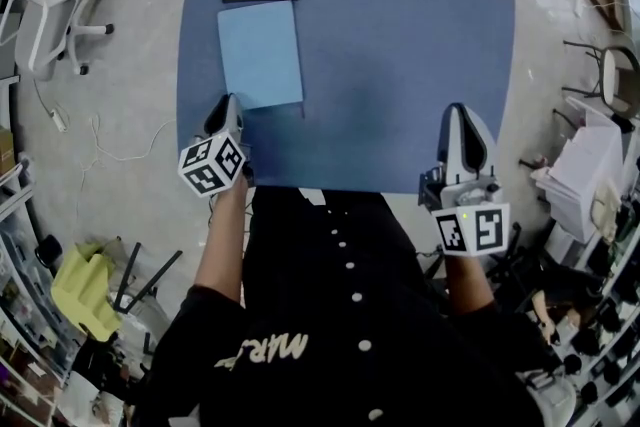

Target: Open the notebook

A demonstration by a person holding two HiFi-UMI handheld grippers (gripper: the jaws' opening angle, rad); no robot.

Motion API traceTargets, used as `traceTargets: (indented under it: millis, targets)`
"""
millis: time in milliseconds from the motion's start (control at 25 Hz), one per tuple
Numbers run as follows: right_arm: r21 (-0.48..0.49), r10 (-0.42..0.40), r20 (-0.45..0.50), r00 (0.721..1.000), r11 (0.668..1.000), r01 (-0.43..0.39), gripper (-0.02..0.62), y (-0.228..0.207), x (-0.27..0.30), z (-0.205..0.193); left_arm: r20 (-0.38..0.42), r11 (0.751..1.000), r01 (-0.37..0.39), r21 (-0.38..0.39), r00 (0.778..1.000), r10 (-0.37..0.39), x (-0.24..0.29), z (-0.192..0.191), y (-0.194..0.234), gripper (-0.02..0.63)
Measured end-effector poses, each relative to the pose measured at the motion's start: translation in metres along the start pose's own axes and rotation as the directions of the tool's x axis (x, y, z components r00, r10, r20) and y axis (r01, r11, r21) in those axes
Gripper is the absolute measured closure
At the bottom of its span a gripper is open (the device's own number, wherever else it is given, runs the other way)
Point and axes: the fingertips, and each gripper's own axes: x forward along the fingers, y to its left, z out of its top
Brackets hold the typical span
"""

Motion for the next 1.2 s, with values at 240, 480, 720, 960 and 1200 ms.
traceTargets:
  millis: [240, 480, 720, 960, 1200]
  targets:
    - [-0.001, -0.003, 0.003, 1.000, 1.000, 0.003, 0.584, 0.002, -0.005, 0.001, 0.035, 1.000, 0.026, 0.004, 0.999, -0.026, -0.010, 0.008, -0.004, 0.580]
    - [-0.003, -0.011, 0.031, 0.999, 1.000, 0.011, 0.584, 0.002, -0.014, 0.010, 0.084, 0.980, 0.073, 0.187, 0.992, -0.090, -0.034, 0.029, -0.046, 0.589]
    - [0.005, -0.019, 0.078, 0.997, 1.000, 0.019, 0.586, -0.001, -0.022, 0.028, 0.106, 0.893, 0.135, 0.429, 0.974, -0.198, -0.056, 0.048, -0.124, 0.592]
    - [0.028, -0.058, 0.101, 0.993, 0.998, 0.055, 0.588, -0.017, -0.035, 0.033, 0.066, 0.766, 0.192, 0.613, 0.954, -0.292, -0.051, 0.048, -0.203, 0.592]
    - [0.058, -0.128, 0.100, 0.987, 0.991, 0.123, 0.588, -0.062, -0.060, 0.027, -0.002, 0.709, 0.246, 0.661, 0.945, -0.327, -0.021, 0.027, -0.265, 0.592]
